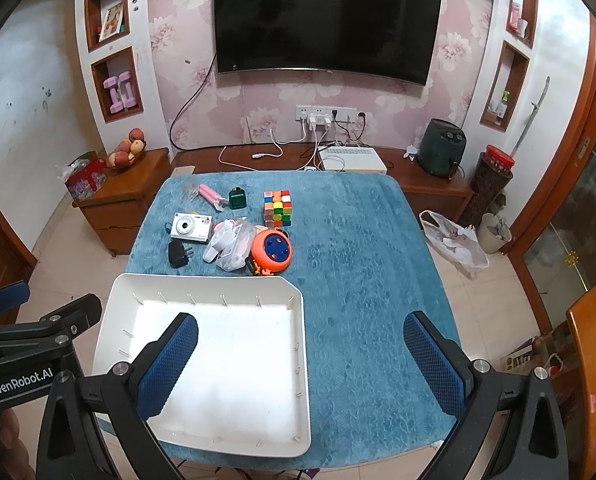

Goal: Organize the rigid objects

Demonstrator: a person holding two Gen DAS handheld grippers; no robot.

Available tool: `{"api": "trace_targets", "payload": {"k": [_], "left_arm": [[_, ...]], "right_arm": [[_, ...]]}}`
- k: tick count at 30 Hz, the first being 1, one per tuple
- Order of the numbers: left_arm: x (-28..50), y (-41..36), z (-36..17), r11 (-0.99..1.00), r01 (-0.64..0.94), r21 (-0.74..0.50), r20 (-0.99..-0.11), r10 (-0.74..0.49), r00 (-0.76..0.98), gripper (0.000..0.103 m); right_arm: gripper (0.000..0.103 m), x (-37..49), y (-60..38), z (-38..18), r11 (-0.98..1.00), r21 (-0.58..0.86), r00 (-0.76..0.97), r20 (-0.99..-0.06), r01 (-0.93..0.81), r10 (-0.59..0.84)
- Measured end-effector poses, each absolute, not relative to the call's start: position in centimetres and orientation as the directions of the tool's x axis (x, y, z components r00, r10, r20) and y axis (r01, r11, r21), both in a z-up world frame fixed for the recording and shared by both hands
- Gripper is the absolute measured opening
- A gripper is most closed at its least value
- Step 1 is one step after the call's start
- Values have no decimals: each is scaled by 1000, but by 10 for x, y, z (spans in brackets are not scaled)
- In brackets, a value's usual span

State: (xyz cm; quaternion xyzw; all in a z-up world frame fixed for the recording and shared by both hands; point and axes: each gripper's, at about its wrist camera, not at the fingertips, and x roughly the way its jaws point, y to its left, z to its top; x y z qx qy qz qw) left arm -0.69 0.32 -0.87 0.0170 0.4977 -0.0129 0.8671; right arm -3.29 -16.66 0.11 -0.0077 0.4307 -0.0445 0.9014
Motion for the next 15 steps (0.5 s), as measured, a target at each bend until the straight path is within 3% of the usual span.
{"api": "trace_targets", "payload": {"k": [15], "left_arm": [[-6, 3, -9, 999, 39, 18, -865, -4, 502, 101]], "right_arm": [[103, -33, -167, 1, 996, -51, 624, -777, 76, -87]]}}
